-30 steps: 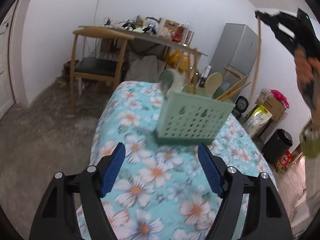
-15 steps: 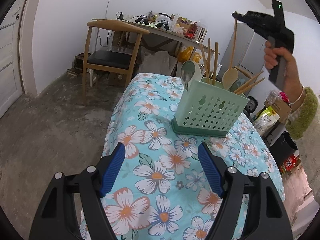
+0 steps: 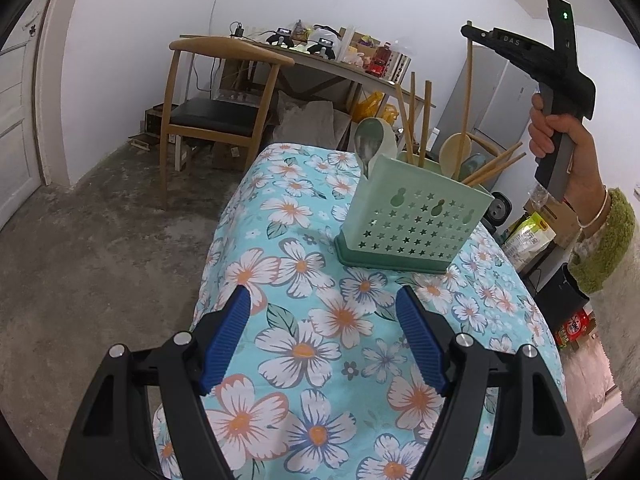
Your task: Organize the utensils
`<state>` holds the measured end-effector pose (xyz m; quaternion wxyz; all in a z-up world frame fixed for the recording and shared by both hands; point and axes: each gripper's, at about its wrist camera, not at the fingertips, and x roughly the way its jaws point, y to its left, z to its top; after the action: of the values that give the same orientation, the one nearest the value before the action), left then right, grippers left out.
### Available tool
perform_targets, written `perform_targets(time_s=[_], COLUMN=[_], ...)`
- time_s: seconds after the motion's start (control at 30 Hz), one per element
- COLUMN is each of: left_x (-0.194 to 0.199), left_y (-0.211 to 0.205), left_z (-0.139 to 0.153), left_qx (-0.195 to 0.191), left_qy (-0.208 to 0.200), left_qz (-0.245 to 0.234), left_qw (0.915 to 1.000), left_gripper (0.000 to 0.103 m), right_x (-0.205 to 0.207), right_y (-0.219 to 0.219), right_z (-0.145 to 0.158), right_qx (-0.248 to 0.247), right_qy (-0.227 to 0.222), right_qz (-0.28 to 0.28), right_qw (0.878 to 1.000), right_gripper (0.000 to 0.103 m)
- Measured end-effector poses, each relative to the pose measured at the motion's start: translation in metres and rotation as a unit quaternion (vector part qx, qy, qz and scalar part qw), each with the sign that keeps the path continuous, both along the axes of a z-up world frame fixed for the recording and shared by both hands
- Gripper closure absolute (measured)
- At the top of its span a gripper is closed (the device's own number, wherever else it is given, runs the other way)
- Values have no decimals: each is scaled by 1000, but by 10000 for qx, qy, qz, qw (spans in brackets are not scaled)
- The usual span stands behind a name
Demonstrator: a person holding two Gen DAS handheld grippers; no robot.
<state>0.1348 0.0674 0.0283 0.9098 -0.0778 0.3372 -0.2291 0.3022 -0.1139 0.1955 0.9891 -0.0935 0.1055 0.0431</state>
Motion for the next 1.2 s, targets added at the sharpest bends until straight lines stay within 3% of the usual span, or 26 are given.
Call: perform_targets(time_s=[0.27,0.5,0.77,0.97,1.07,1.2], left_x=[-3,-2,-3,-5,-6,-9], left_y=[3,4,4,2,1,-6], left_z=[2,1,-2,0,2,5], left_qx=[-21,-17,-36,-55,-90,-113], left_qy=[-18,-4,33,7,12,20], left_qz=[70,77,73,28,-9,-101], left_qw=[10000,10000,10000,10000,10000,9999], left_gripper=[30,30,30,30,30,26], right_x=[8,15,3,-35,-61,-94], right_y=[9,12,6,-12,-22,-32], right_z=[1,-13,-10,-3,-4,-19], right_qx=[-18,-84,53,548,848,1235], right_qy=[-46,174,216,185,283,797], right_qz=[34,-15,-83,-140,-171,-132], right_qw=[10000,9998,9997,9982,9959,9890], right_gripper=[98,96,76,56,44,21])
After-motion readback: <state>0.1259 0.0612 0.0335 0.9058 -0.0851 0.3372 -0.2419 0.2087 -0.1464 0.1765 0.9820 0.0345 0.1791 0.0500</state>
